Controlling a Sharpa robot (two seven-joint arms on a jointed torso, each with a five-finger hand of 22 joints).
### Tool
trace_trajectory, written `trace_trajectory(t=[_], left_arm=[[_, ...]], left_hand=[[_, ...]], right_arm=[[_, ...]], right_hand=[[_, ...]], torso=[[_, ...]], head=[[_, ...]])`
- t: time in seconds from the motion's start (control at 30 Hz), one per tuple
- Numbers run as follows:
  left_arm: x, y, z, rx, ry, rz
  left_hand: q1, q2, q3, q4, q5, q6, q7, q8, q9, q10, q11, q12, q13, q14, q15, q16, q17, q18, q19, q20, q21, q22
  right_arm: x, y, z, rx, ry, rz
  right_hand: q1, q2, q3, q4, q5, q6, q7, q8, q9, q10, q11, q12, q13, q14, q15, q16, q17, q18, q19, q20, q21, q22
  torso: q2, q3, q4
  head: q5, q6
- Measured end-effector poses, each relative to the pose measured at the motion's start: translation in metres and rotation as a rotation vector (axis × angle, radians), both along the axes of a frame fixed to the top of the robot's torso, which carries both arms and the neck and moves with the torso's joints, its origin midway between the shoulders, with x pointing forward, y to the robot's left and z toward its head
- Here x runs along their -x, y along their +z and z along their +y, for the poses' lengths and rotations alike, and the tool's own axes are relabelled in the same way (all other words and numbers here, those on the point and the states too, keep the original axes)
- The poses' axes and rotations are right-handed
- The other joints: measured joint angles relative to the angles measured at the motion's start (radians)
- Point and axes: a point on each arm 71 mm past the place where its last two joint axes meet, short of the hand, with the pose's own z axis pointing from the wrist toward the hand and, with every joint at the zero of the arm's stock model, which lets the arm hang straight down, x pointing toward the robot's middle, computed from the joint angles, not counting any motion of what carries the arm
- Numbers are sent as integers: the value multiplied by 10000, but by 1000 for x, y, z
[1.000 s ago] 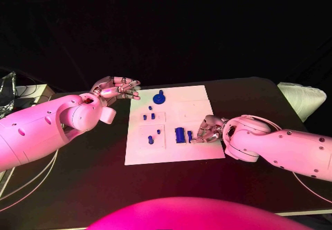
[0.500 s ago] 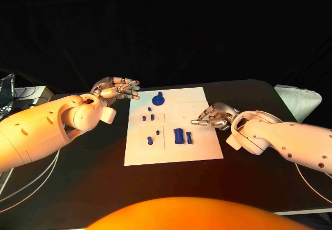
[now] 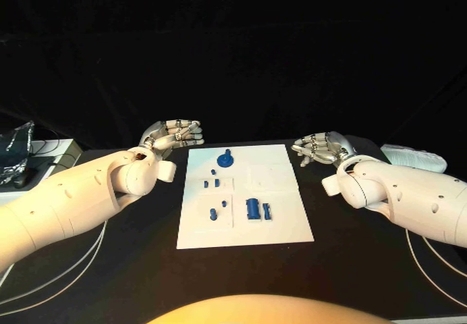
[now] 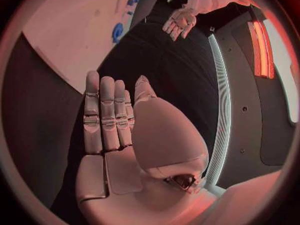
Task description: Assemble the parts on the task board
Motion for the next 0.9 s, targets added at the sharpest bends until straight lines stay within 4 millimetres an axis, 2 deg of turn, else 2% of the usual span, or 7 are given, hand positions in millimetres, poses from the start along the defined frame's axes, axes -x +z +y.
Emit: trace_trajectory(t=[0.17,0.33,0.47,0.6,0.7,0.77,0.9], left_arm=[[-5,-5,1,233,545,-230],[-7,-9,1,364,875,-300],[-6,-9,1,310,848,-265],[-2,-9,-9,239,640,-229],[2,-6,-20,182,477,-224],[6,-4,-30,105,361,-217],[20,0,-52,-127,247,-183]], left_hand=[[76,76,-58,-2,0,-57,-57,-139,-98,-302,115,-122,-26,-246,105,-617,-274,0,-238,239,-584,-412],[1,142,-227,-105,0,-339,-79,-243,-178,-433,81,-127,-43,-540,79,-764,-416,0,-553,137,-676,-525],[-2171,964,-2068,-1278,-233,-4161,-743,-1271,-1050,-3252,-686,-425,-321,-4298,-600,-1709,-1632,-808,-4307,-1108,-1131,-1066],[-4101,1416,-3143,-1970,-344,-6423,-1146,-1864,-1562,-6902,-1171,-565,-483,-6513,-1017,-2258,-2348,-1178,-6510,-1832,-1375,-1382],[-5229,1573,-3516,-2212,-381,-7213,-1291,-2072,-1736,-8227,-1337,-627,-542,-7283,-1162,-2449,-2596,-1411,-7278,-2090,-1440,-1497],[-7275,1660,-3706,-2353,-381,-7642,-1370,-2185,-1837,-8947,-1428,-647,-574,-7699,-1241,-2552,-2730,-1412,-7689,-2229,-1497,-1551],[-10963,1781,-3991,-2530,-427,-8232,-1473,-2318,-1966,-9948,-1551,-691,-611,-8277,-1346,-2651,-2918,-1570,-8268,-2421,-1534,-1635]], right_arm=[[-9,1,-2,-726,-381,-317],[-13,3,-2,-1133,-488,-540],[-11,3,-2,-1167,-498,-514],[-5,4,5,-1425,-444,-461],[1,6,12,-1708,-381,-424],[9,8,20,-2021,-339,-403],[27,16,38,-2771,-328,-403]], right_hand=[[549,-132,639,-19,0,267,214,-535,-754,490,291,-1681,-3273,-283,351,-2516,-1933,-3,-381,435,-906,-2723],[417,-351,1253,-104,37,196,229,-896,-1215,618,325,-2107,-4628,-83,445,-3807,-2798,-4,-516,437,-916,-4382],[-1942,-219,1051,-1392,-475,-4013,-587,-1640,-2778,-1542,-244,-2822,-5519,-2900,76,-5427,-4710,-730,-3370,-408,-1222,-6559],[-3945,-103,909,-2121,-779,-6411,-1040,-2050,-3660,-5520,-564,-3216,-5981,-6501,-133,-6310,-5782,-1106,-6996,-898,-1361,-7746],[-5052,-63,857,-2391,-889,-7294,-1204,-2205,-3985,-7148,-681,-3364,-6149,-7892,-213,-6633,-6180,-1340,-8397,-1080,-1435,-8185],[-6127,-46,831,-2527,-907,-7731,-1288,-2282,-4147,-7962,-740,-3437,-6233,-8582,-252,-6794,-6375,-1338,-9093,-1170,-1438,-8402],[-10488,-15,788,-2704,-978,-8373,-1409,-2367,-4382,-9153,-825,-3515,-6358,-9598,-312,-7033,-6662,-1498,-10110,-1307,-1479,-8720]], torso=[[-111,22,22],[-164,65,45],[-164,59,52],[-158,29,116],[-152,0,184],[-147,-31,256],[-139,-111,436]], head=[[89,436],[148,772],[131,761],[24,930],[-82,1122],[-184,1296],[-412,1694]])
